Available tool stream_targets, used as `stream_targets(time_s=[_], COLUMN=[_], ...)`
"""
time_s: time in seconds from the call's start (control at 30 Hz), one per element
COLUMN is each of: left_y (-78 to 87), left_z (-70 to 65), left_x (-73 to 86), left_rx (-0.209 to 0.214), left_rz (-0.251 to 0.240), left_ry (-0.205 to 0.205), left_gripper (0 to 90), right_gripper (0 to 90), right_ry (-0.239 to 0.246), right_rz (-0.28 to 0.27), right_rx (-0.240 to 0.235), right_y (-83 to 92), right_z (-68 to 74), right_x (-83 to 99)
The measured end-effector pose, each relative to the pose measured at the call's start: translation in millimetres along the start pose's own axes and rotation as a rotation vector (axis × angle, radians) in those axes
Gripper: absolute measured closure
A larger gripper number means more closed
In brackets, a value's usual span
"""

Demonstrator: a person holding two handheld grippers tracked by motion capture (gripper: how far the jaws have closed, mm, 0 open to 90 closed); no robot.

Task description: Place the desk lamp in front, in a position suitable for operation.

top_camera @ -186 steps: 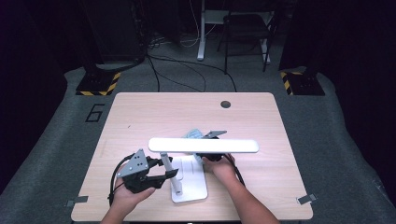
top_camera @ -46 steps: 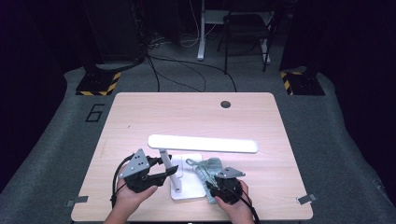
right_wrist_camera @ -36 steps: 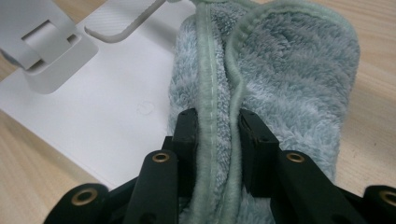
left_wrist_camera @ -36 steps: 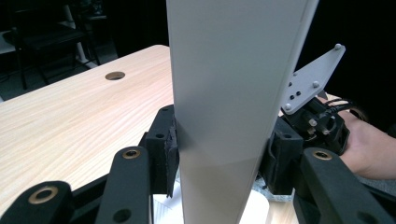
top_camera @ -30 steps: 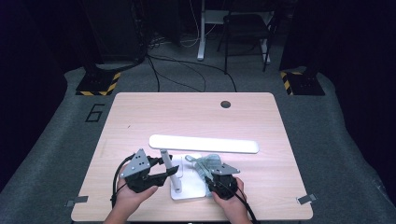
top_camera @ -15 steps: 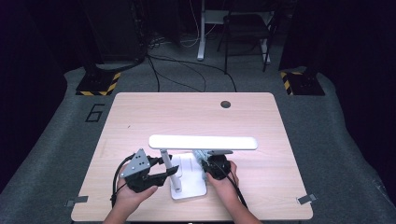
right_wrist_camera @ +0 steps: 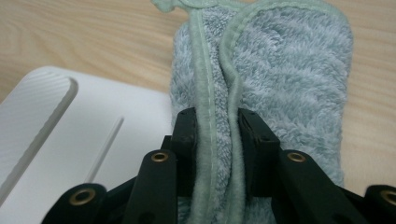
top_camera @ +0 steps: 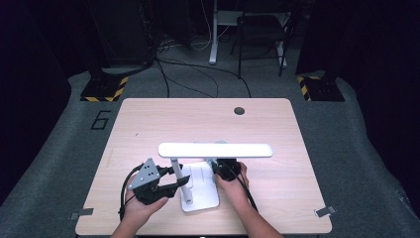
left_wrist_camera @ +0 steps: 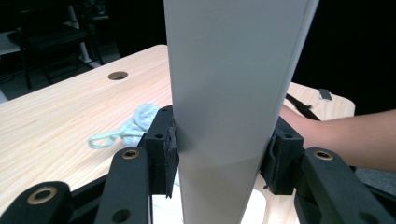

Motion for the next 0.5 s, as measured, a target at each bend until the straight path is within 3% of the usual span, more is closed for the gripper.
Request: stream_targets(time_s=[0.33,0.5], left_y=[-1.7,-3.9], left_z=[-0.6,0.7], left_x=[-0.3,-0.6], left_rx=[-0.026,-0.037], left_rz=[-0.002,-0.007], left_ry=[0.007,0.010], left_gripper=[54.8,55.0], right_gripper=[70.0,66.7], right_ry=[0.072,0.083], right_rz=[-0.031,-0.008], right_rx=[-0.062,-0.131], right_y=[51.1,72.8], right_z=[12.9,14.6], right_x=[54.0,71.9])
Point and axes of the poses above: each handheld gripper's, and its own axes: y roughly backward along the jaws, x roughly out of its underside, z roughly to its left, the point moved 7 cm from there along -y, roughly forward along the jaws, and after that the axes turned 4 degrees about -y, right-handed, at the moved point
